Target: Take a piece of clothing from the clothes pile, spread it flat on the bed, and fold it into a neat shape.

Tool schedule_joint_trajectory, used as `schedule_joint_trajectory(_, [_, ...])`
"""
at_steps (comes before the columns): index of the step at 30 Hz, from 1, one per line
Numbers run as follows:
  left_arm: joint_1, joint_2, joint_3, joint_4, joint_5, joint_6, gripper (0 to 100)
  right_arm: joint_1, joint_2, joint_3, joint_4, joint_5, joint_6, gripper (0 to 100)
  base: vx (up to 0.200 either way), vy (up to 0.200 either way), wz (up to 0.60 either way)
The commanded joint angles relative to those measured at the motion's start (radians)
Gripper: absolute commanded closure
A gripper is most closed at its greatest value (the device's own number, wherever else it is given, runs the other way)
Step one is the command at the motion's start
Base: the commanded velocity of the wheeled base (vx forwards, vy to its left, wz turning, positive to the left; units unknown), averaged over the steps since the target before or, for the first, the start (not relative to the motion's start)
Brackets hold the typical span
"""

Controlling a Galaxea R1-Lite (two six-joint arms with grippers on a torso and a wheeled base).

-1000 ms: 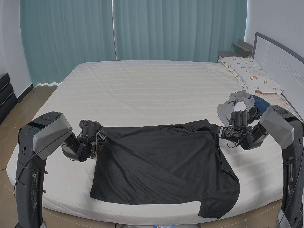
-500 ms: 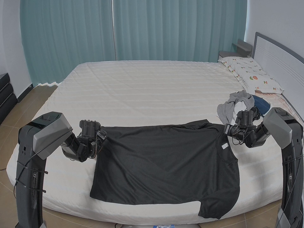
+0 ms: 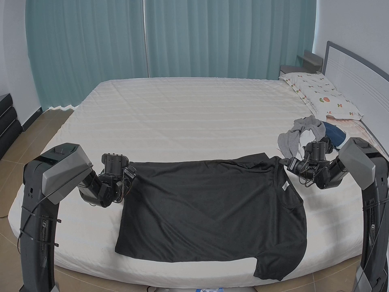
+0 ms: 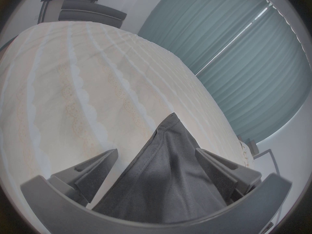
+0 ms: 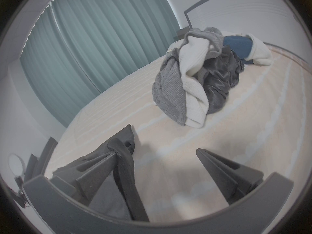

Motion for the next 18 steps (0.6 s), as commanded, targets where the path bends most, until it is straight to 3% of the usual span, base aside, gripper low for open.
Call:
schedule_joint_trajectory(1, [0.005, -0.026, 0.005, 0.000, -0.014, -0.041, 0, -0.023, -0.069, 0.065, -0.002, 0.026, 0.027, 0, 0.000, 0.000, 0.00])
schedule_joint_trajectory(18, [0.014, -0.082, 0.056, -0.005, -0.055, -0.086, 0, -0.023, -0.145, 0.236, -0.008, 0.012, 0.050, 0, 0.000, 0.000, 0.00])
